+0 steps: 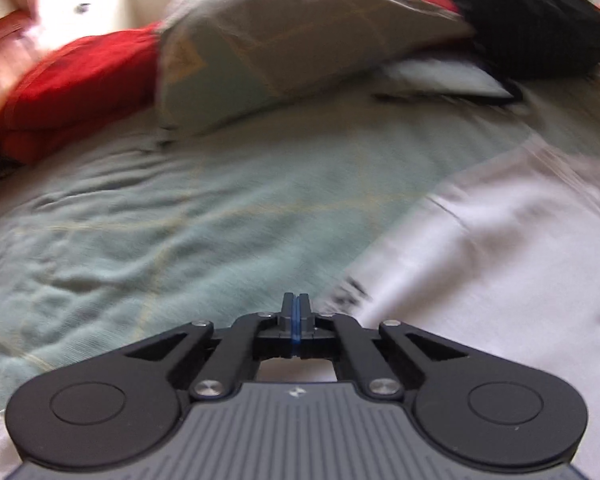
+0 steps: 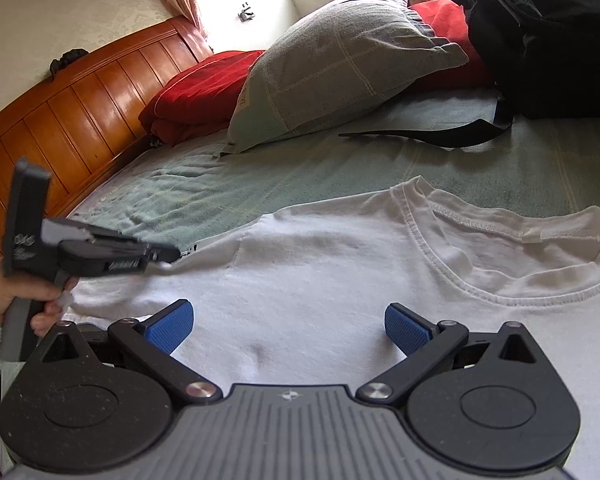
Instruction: Fold clothes
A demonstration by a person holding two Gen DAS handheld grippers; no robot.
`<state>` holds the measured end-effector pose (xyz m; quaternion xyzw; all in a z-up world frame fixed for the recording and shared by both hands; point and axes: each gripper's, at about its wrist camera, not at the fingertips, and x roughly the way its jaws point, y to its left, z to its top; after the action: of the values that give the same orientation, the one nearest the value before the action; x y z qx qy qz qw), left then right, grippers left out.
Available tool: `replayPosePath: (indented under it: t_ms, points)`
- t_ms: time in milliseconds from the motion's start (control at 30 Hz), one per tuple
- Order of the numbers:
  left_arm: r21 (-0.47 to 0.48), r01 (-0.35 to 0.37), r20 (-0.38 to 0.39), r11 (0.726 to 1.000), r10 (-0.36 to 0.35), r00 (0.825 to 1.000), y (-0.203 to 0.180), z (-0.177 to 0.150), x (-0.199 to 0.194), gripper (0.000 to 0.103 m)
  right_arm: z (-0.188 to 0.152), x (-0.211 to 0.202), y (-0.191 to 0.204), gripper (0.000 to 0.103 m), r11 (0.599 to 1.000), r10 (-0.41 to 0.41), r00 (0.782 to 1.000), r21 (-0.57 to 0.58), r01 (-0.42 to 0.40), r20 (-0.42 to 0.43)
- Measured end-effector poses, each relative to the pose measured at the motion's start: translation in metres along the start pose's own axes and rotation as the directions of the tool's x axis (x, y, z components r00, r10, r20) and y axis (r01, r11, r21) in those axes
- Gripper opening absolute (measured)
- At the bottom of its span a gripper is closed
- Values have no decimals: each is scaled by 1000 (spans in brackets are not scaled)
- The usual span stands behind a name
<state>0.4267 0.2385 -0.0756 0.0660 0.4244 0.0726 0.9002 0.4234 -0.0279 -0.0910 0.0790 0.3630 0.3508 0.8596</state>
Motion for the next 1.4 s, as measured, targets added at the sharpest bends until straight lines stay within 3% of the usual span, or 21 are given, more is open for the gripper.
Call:
replayPosePath:
  t_ms: [133,233,333,467,633,767,833,967,1200,1367,1400]
  points:
    - [-124,13,34,992,-9,999,19,12,0,0,0,-1,-1,103,1000,3,1000,-1,-3,5]
    - [-72,92,73,993,-87,994,17,11,-19,5,1,-1,-3,103,1000,4,1000,17,-4,6]
    - [31,143,49,989,-144,988,7,9,-24,20,1,1,-4,103,1000,6,1000,23,-6,1]
    - [80,150,3,985,-150,989,-1,5,-10,22,1,0,-3,103,1000,12,1000,19,-12,4]
    - [124,158,3,980,-160,987,-6,-2,1,32,1,1,-5,103,999,11,1000,34,-11,2]
    - [131,192,-15,973,-192,981,-6,-3,5,27,1,1,-5,103,999,8,1000,32,-8,1]
    - [126,211,-24,969,-210,977,-8,-2,4,14,1,1,-5,103,1000,7,1000,30,-7,0]
    - [97,195,-11,976,-194,981,-8,3,8,1,1,2,-5,103,1000,7,1000,29,-7,-2]
    - [35,143,24,989,-144,989,-8,15,19,1,1,2,-5,103,1000,5,1000,25,-5,-1]
    - [-21,117,92,993,-114,989,7,12,-7,11,2,1,-7,103,999,9,1000,39,-9,1]
    - [-30,111,102,993,-107,989,12,10,-14,20,2,1,-7,103,999,10,1000,40,-10,2]
